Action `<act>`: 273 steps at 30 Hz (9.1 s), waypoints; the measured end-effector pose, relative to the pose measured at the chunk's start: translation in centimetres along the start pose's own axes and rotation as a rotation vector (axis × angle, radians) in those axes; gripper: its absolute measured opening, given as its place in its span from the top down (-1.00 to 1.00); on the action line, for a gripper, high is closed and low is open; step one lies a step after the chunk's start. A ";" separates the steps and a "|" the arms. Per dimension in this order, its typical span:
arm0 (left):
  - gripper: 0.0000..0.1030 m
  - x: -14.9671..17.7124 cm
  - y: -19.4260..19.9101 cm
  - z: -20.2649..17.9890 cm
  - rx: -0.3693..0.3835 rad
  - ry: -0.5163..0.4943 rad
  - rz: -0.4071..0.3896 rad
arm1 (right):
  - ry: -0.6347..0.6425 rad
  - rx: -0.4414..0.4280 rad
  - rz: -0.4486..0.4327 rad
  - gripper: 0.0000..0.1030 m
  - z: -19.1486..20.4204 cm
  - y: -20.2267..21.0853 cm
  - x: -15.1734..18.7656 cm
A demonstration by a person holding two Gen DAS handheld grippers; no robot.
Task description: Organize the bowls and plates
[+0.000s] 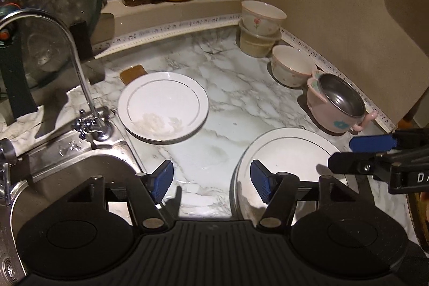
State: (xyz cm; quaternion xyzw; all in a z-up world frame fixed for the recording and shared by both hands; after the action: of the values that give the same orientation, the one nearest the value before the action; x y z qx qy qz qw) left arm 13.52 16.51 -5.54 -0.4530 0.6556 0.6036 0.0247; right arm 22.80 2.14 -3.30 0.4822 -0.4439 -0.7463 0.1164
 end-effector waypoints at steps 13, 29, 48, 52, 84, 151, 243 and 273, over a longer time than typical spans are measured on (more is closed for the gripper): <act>-0.53 -2.0 -0.4 3.1 -0.049 0.125 -0.046 | 0.103 -0.019 -0.030 -0.86 1.1 -2.0 -4.2; -0.58 -3.9 -5.2 6.0 -0.097 0.182 -0.028 | 0.262 0.053 -0.039 -0.99 0.0 -8.8 -8.1; -0.58 -5.1 -10.4 9.9 -0.157 0.336 -0.049 | 0.184 -0.076 0.087 -0.73 -2.1 -19.1 -12.1; -0.57 -5.3 -11.2 10.3 -0.127 0.380 -0.036 | 0.146 -0.086 0.110 -0.62 -2.6 -20.7 -12.3; 0.51 -6.3 -13.7 13.0 -0.043 0.539 -0.004 | -0.012 -0.208 0.188 0.52 -3.1 -24.7 -12.6; 0.77 0.8 -3.8 0.4 0.162 0.241 0.109 | -0.295 -0.042 -0.036 0.85 -5.5 -2.0 0.7; 0.73 5.2 -6.6 -5.0 0.176 -0.068 0.219 | -0.114 0.137 0.187 0.79 -4.9 -3.0 6.1; 0.74 5.6 -4.1 -5.9 0.172 -0.127 0.175 | -0.047 0.192 0.147 0.62 -2.7 -0.5 5.6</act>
State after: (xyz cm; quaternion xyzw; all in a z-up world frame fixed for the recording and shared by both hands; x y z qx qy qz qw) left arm 15.78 9.07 -10.33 -0.3513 0.7390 0.5725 0.0524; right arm 22.29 -2.37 -7.54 0.4397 -0.5499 -0.7010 0.1135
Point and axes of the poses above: each gripper's, at about its wrist camera, not at the fingertips, and y roughly against the way its jaws point, z to its left, x to its underside, the point moved 5 cm from there along -y, roughly the way its jaws point, and after that the axes turned 12 degrees about y, right-handed, at the moved point
